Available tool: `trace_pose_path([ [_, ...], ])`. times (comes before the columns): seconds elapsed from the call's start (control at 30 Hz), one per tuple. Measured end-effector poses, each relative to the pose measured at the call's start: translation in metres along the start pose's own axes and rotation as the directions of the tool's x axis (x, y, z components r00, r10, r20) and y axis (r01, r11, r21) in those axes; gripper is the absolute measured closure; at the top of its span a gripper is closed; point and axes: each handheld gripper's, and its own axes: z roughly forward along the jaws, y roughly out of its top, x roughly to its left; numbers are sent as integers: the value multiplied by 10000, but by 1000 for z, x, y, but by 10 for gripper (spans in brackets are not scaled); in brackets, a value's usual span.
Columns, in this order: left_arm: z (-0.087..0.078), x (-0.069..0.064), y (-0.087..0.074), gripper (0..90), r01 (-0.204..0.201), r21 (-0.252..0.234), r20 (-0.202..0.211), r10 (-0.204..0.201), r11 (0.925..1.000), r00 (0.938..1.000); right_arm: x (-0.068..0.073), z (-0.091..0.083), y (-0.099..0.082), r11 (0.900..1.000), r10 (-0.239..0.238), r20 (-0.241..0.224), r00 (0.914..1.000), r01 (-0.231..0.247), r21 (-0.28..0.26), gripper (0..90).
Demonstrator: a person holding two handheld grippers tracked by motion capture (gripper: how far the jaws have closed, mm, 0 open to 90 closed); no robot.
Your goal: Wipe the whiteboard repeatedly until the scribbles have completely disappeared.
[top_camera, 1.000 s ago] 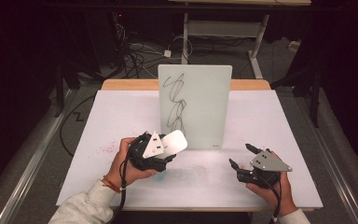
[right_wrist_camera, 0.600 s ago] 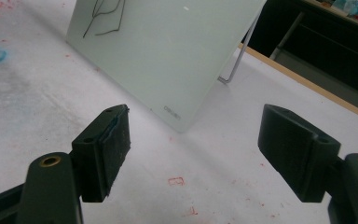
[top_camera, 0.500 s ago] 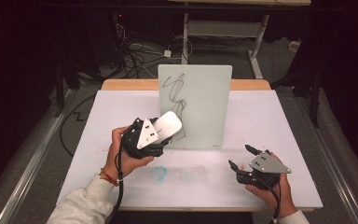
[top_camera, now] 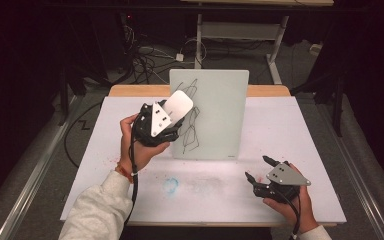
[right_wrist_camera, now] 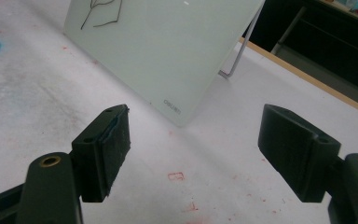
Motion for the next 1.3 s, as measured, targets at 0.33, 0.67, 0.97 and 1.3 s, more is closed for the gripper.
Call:
trace_pose_path([
  [0.33, 19, 10, 6, 291, -70, -112, -527, 64, 9999, 9986, 0, 1, -1, 10000, -39, -51, 10000, 39, 70, 256],
  [0.67, 31, 3, 1, 292, -32, -19, -1171, 29, 10000, 9931, -1, 2, -2, 10000, 68, -246, 9997, -67, 74, 256],
  [0.97, 33, -16, -19, 292, -114, 81, -1290, 124, 9999, 9916, 1, 3, -3, 9998, 53, -323, 9995, -48, 174, 256],
  [1.3, 33, 5, 9, 291, 127, -74, -1743, -138, 9999, 9846, 1, 3, -3, 9999, 85, -457, 9989, -82, 66, 255],
])
